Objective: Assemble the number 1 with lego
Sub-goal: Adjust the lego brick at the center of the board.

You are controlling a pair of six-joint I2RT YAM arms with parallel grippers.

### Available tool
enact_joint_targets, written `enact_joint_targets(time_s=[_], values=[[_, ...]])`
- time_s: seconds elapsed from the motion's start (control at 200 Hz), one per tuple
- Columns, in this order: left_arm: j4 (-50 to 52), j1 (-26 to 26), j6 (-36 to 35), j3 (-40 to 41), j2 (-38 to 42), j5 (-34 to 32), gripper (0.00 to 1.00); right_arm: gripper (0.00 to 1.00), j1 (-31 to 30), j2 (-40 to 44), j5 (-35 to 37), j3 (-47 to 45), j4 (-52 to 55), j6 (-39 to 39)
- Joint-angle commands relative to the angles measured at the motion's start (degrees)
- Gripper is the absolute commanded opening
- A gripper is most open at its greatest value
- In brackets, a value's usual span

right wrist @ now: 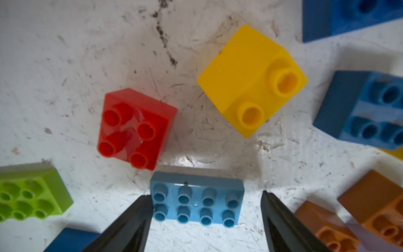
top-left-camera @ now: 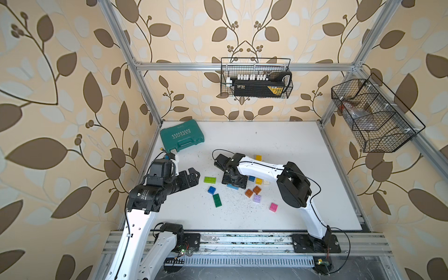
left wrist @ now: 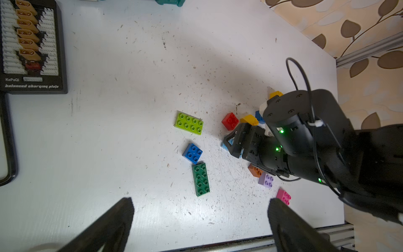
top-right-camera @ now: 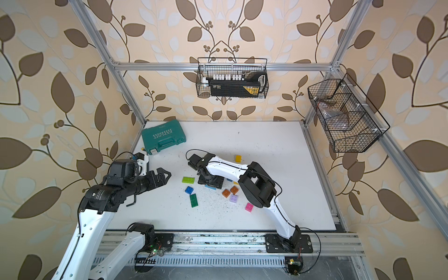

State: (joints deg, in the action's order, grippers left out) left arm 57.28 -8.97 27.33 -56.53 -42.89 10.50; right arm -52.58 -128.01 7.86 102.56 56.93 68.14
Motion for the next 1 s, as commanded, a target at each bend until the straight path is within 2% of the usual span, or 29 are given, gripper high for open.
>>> enact_joint_targets(time_s=[0.0, 0.095, 0.215, 0.615, 0.72, 0.995], values=[[-0.8, 0.1, 0.5, 0.0, -0.3, -1.2, 0.99, 0.9, -1.2, 1.9, 0.8, -0.1, 1.2, -6.3], [-0.9, 0.1, 0.5, 0.0, -0.7, -1.3, 0.99, 0.95, -1.8, 2.3, 1.5, 0.3, 1.4, -7.7], [-0.7, 0.2, 0.5, 0.0, -1.2, -1.5, 0.99, 0.95, -1.9, 2.2, 0.8, -0.5, 0.0, -7.8], [-0.6, 0.2, 0.6, -0.1, -1.9, -1.8, 0.99, 0.81, -1.5, 0.2, 1.7, -0.2, -1.0, -9.2], [-0.6, 0.2, 0.6, -0.1, -2.1, -1.8, 0.99, 0.68, -1.5, -0.2, 0.9, 0.0, -0.4, -11.4], [-0.6, 0.2, 0.6, -0.1, -2.5, -1.8, 0.99, 0.67, -1.6, 0.9, -2.2, -2.1, 1.1, -20.2]])
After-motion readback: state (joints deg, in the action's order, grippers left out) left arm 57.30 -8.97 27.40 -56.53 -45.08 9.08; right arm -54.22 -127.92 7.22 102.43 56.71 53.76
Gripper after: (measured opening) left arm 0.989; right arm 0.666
